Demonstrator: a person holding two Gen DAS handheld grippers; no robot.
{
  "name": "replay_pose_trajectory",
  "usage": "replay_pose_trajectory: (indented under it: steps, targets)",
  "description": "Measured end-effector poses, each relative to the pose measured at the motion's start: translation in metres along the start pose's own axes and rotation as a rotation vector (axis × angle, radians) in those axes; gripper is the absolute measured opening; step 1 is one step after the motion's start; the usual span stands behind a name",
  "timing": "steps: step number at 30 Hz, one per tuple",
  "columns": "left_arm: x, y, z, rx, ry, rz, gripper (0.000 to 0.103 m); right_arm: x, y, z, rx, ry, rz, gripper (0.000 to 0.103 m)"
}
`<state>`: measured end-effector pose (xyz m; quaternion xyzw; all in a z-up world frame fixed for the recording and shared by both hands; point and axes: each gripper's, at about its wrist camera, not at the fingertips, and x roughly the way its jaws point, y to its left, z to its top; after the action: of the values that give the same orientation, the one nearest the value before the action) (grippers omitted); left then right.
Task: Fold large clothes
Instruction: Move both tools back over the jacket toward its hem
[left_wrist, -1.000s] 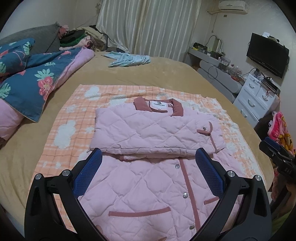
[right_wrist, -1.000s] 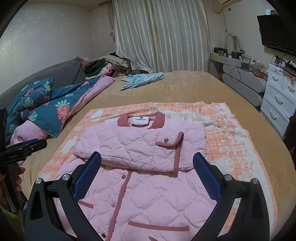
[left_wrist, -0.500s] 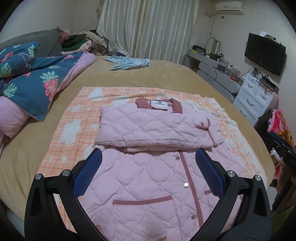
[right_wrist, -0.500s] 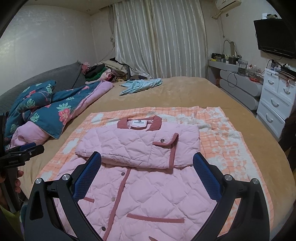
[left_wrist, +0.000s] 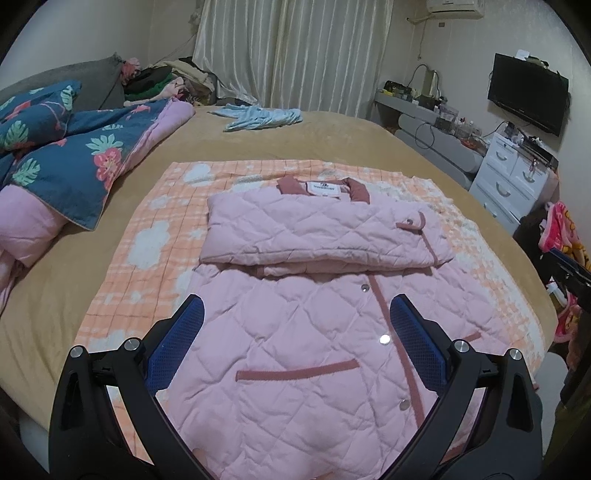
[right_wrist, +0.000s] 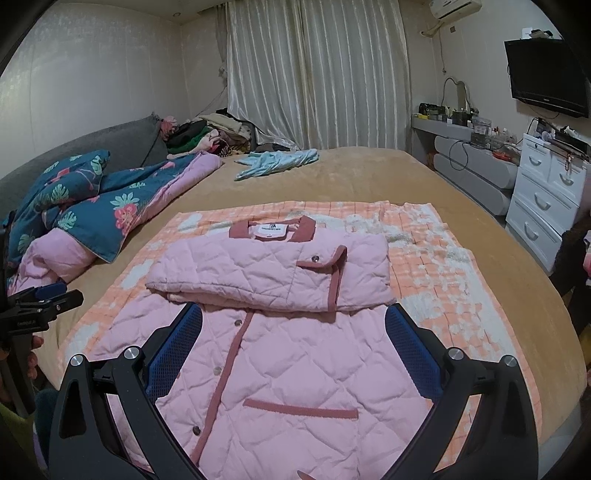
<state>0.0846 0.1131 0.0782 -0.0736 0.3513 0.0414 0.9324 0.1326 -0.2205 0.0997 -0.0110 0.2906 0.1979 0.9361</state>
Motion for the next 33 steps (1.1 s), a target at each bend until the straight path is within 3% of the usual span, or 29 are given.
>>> replay_pose_trajectory:
  steps: [33]
  targets:
    - [0.026,0.058,-0.065,-0.034,0.140,0.081,0.095,0.022,-0.046,-0.072,0.032,0.181,-0.094,0.099]
